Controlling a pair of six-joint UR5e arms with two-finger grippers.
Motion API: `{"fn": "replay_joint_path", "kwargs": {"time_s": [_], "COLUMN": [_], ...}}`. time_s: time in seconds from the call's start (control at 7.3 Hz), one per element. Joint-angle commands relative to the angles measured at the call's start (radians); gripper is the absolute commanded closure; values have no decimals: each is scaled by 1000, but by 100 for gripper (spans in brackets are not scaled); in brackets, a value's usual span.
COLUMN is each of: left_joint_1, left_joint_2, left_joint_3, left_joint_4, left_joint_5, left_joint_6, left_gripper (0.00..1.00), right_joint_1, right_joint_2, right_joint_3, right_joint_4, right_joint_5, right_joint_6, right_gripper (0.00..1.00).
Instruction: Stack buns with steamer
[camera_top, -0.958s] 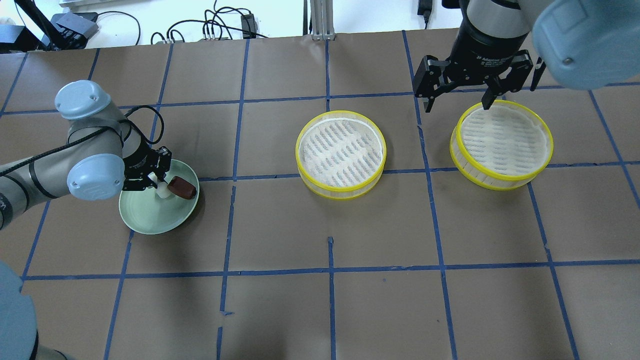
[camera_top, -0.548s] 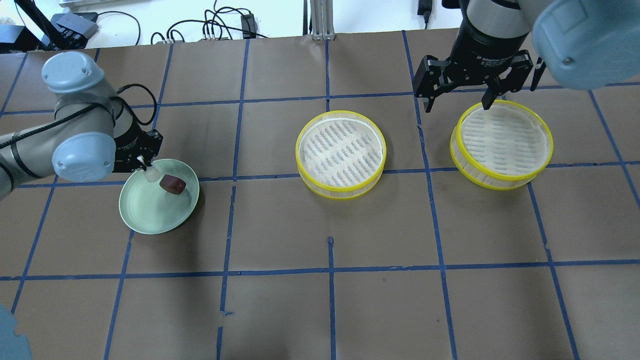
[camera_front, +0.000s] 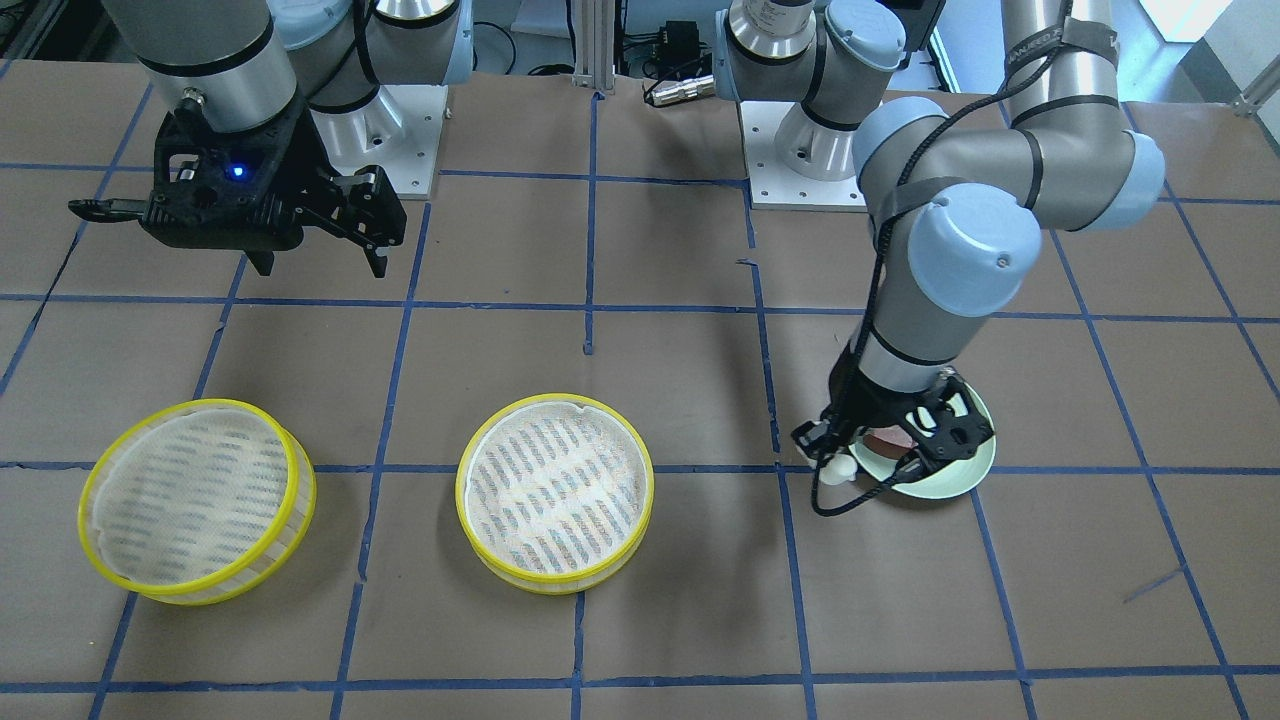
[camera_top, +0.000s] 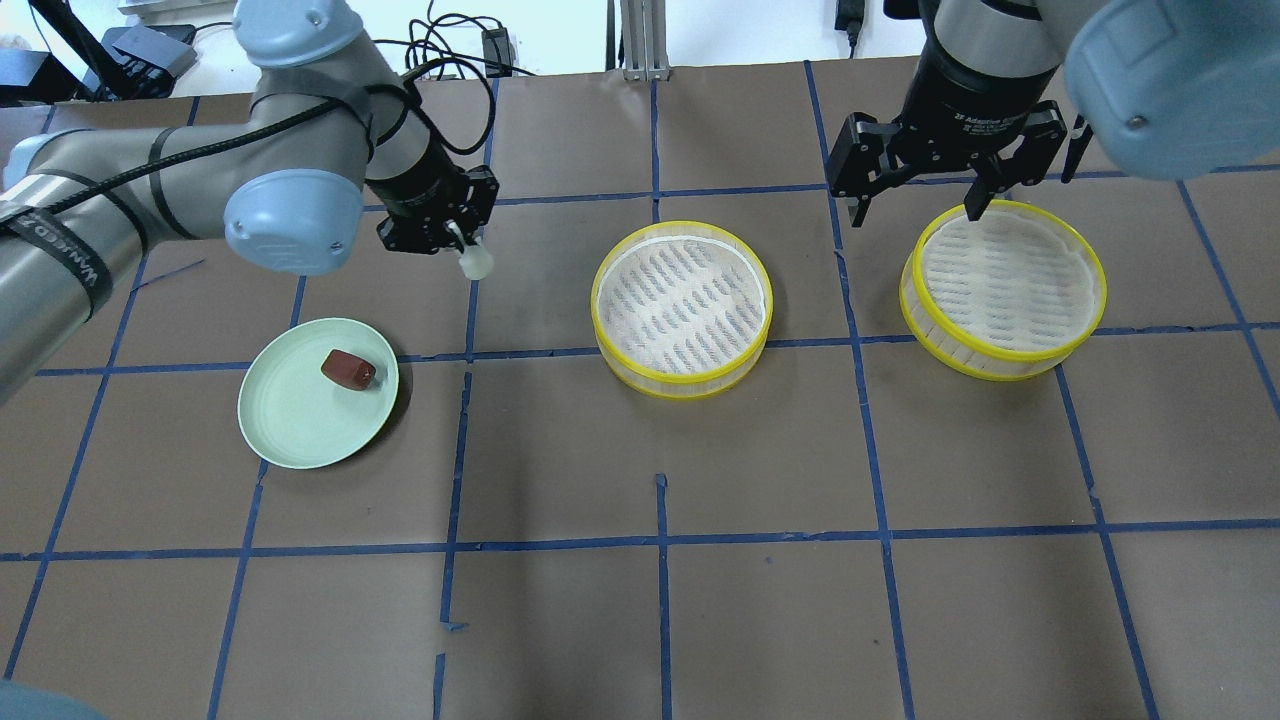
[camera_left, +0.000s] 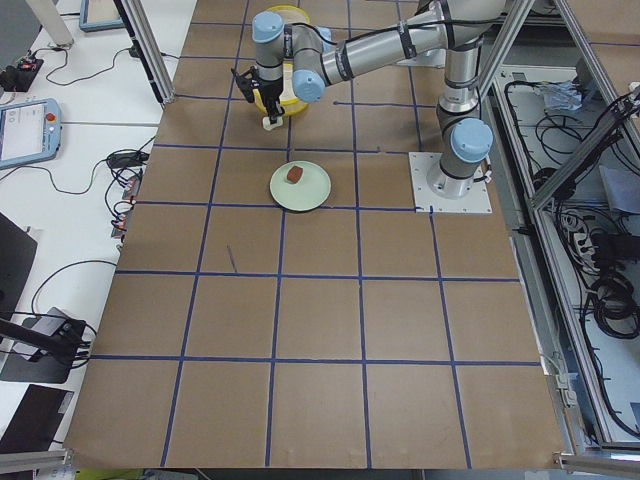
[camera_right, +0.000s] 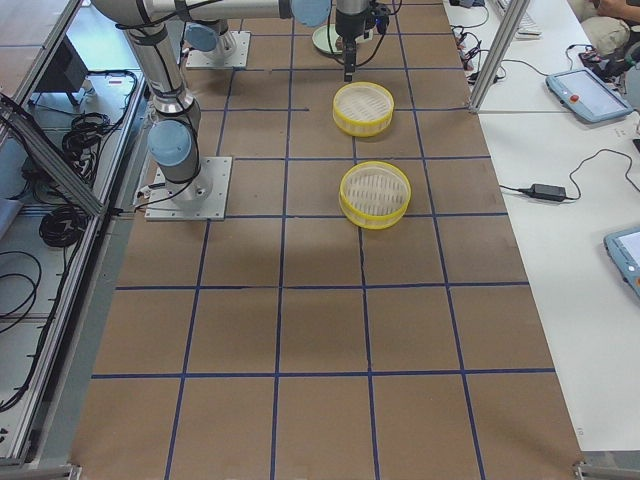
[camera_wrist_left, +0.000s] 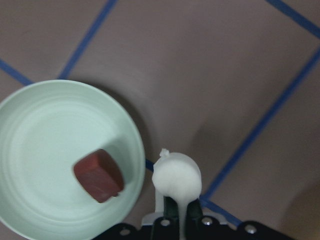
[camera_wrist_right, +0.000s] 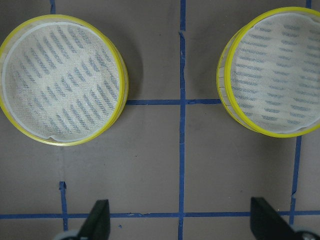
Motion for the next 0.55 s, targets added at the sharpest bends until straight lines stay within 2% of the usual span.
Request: {"fn": "replay_joint_path", "kwargs": {"time_s": [0.0, 0.14, 0.41], "left_joint_1": [-151, -203, -219], "left_joint_2": [-78, -124, -186], "left_joint_3": [27, 27, 27], "left_joint_4": [67, 143, 202], "left_joint_5": [-65, -78, -78], "left_joint_6": [-48, -97, -100], "left_gripper": [95, 93, 78], "right_joint_1": [0, 0, 0], "right_joint_2": [0, 0, 0], "right_joint_3": [1, 1, 1], "right_joint_4": [0, 2, 2], "right_joint_5": [0, 0, 0], "right_joint_6": [-1, -4, -2], "right_gripper": [0, 0, 0]}}
